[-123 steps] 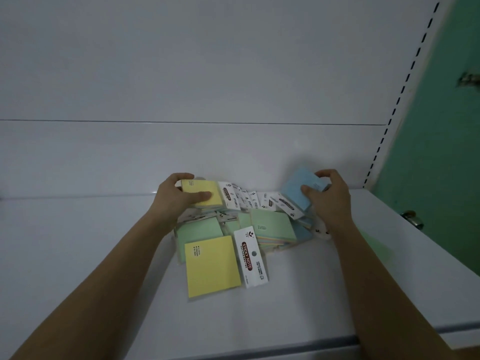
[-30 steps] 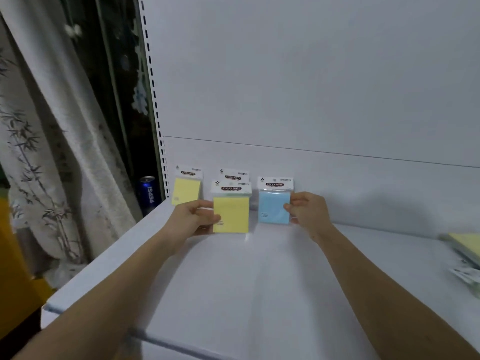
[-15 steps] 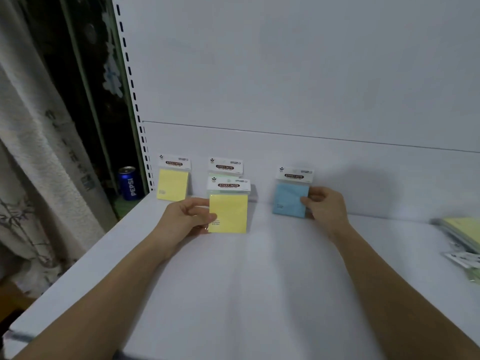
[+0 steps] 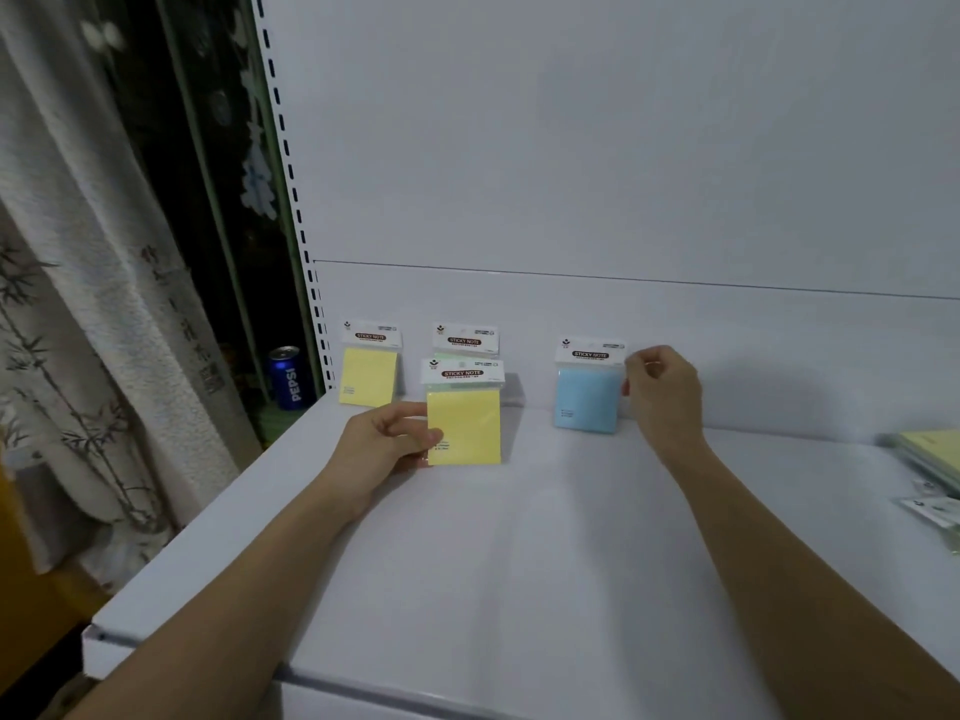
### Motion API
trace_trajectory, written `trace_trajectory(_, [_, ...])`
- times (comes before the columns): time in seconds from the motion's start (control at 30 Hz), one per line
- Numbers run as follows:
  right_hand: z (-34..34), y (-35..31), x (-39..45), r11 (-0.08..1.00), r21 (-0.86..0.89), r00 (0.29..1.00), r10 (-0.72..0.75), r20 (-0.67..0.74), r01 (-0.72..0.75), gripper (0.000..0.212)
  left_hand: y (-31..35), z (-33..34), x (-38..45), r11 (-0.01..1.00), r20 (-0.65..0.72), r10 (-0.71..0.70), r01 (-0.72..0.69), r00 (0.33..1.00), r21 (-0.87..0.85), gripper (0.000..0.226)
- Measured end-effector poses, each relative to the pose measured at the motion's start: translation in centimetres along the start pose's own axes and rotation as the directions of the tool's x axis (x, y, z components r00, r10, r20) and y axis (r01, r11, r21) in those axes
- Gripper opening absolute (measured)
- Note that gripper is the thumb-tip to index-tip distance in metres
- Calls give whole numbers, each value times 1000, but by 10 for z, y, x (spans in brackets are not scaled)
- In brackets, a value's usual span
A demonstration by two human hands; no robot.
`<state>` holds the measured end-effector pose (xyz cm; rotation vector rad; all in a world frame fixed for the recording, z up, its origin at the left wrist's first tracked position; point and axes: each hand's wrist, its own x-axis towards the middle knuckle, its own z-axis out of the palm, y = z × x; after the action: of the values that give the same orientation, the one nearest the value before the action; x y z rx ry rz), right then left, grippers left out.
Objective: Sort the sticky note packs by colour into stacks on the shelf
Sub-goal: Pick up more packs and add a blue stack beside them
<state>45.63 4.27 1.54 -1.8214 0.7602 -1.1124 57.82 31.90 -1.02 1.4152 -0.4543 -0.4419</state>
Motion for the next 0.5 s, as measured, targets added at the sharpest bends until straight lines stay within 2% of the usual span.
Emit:
trace_trajectory(0.1, [10,-16,-15,996,6,976,-91,196,91,13,6,-6,1,1000,-23,-16,16,1000,-26,25])
trace_trajectory(0.23, [33,-29,-49,979,-15,863,-171,476,202,23,14,-30,4,998,-60,-31,34,998,59,31])
trace_trajectory(0.33, [52,-32,-67,970,-78,805,-144,575,229,28,22,-58,9,996,-79,-9,16,997,90,37])
trace_trajectory(0.5, [77,-37,-77,871,-342,743,-39,668,353,27,27,-96,22,993,-153,3,15,988,115,30])
